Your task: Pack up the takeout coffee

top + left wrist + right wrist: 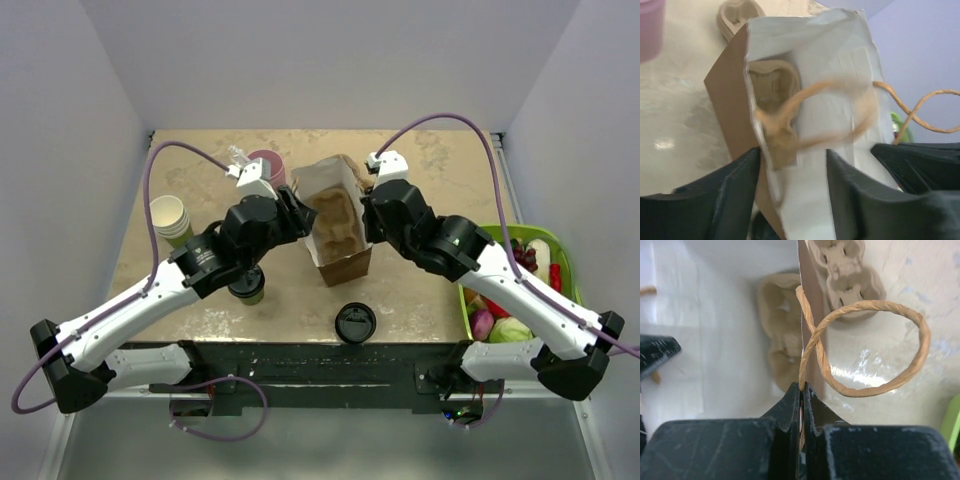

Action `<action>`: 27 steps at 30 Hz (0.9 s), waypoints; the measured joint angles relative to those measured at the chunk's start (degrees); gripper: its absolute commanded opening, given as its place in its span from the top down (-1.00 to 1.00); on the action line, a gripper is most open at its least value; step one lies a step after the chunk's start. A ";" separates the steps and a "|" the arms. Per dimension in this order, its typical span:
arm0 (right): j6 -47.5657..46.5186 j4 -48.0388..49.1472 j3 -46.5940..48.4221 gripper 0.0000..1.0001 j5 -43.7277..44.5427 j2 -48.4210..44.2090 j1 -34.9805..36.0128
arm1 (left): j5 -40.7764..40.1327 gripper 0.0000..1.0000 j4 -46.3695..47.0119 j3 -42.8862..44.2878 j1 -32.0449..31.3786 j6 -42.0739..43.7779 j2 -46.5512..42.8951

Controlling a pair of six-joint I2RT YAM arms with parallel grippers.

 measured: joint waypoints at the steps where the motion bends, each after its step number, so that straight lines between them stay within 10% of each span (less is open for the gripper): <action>1: -1.88 0.63 0.35 1.00 -0.37 -0.26 -0.22 | 0.74 -0.55 -0.02 0.00 0.00 1.14 -0.37; 5: -8.02 2.12 1.29 1.00 -2.51 -0.37 -1.64 | 3.72 -0.99 -0.96 0.44 0.00 5.29 -3.10; 27: -41.18 0.33 1.53 1.00 -17.73 -7.17 -3.48 | 19.61 -0.99 -13.92 23.82 -0.04 29.88 1.40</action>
